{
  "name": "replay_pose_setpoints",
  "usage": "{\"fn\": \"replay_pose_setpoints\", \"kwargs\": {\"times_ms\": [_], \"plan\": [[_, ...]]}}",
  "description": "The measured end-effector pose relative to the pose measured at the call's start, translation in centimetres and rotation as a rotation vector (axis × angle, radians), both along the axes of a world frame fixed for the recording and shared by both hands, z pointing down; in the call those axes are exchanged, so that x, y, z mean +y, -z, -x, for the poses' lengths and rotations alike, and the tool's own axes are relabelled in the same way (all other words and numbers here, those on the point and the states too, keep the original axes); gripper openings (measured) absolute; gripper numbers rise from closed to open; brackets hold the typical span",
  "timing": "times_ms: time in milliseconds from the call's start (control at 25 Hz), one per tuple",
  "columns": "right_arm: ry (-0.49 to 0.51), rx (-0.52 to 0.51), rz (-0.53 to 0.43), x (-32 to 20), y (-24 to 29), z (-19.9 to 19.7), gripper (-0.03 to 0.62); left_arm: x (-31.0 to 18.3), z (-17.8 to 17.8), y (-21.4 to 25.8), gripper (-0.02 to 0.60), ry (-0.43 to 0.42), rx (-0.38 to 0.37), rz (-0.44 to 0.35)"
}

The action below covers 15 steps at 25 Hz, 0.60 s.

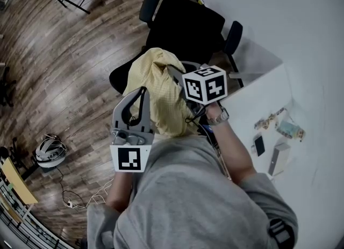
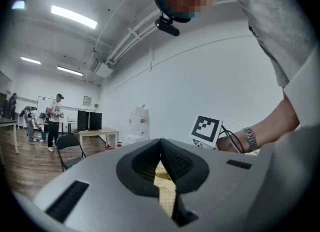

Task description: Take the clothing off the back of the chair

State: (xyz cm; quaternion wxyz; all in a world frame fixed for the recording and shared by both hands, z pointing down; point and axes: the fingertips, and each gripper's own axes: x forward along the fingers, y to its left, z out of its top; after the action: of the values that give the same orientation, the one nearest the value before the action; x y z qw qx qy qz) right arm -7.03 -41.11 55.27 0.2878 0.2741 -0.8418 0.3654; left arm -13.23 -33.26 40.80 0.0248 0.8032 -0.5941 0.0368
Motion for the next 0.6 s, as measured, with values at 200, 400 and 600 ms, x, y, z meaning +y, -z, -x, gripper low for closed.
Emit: {"fn": "replay_pose_setpoints", "kwargs": {"times_ms": [200,400,600], "plan": [[0.001,0.001,-0.052,0.0,0.7,-0.8,0.092,1.1,-0.6,0.4,0.032,0.02,-0.001,-0.013],[0.008,-0.005,-0.095,0.1,1.6,-1.7,0.092,2.1,-1.5,0.8,0.032,0.036,-0.022,-0.021],[0.018,-0.015,-0.13,0.4,2.1,-2.8,0.091,3.4,-2.7,1.5,0.032,0.071,-0.025,-0.041]]}}
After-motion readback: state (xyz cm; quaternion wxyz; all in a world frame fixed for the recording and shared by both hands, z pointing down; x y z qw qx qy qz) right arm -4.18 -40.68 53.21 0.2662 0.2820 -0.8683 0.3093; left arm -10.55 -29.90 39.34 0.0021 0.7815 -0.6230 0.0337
